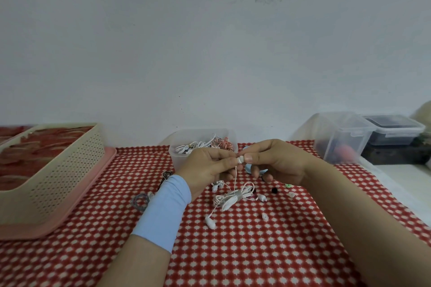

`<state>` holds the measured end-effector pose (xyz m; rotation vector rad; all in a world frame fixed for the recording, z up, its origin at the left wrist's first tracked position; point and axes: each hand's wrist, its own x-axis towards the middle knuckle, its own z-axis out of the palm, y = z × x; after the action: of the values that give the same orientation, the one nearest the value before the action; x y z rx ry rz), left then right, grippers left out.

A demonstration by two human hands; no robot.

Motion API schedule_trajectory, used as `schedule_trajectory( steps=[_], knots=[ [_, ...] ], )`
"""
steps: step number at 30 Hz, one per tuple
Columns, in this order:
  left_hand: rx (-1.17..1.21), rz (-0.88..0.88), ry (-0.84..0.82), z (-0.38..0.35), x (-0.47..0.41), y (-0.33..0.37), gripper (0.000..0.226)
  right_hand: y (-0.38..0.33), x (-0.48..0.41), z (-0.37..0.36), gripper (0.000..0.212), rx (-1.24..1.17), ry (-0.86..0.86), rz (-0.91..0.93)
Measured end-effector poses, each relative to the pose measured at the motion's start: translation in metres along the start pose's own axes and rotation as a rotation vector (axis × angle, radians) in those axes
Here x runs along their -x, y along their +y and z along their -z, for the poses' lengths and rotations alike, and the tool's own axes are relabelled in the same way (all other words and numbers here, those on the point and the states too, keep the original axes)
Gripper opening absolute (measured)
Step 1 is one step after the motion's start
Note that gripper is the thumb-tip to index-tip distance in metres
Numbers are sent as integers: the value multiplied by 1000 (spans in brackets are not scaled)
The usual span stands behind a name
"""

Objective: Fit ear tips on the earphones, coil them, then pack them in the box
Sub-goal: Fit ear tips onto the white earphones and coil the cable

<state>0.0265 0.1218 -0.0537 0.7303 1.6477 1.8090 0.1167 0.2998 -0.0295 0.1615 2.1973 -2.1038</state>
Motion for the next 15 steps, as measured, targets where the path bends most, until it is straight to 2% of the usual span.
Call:
schedule_trajectory(
  steps=[3,9,15],
  knots=[
    [-26,2,5,2,0,-1,15,-1,1,-3,14,40,13,-6],
    [10,10,1,4,-1,0,24,-3,2,-1,20,-17,31,7],
    [-3,27,-14,3,0,1,19,-5,4,-1,15,0,-5,-22]
  ],
)
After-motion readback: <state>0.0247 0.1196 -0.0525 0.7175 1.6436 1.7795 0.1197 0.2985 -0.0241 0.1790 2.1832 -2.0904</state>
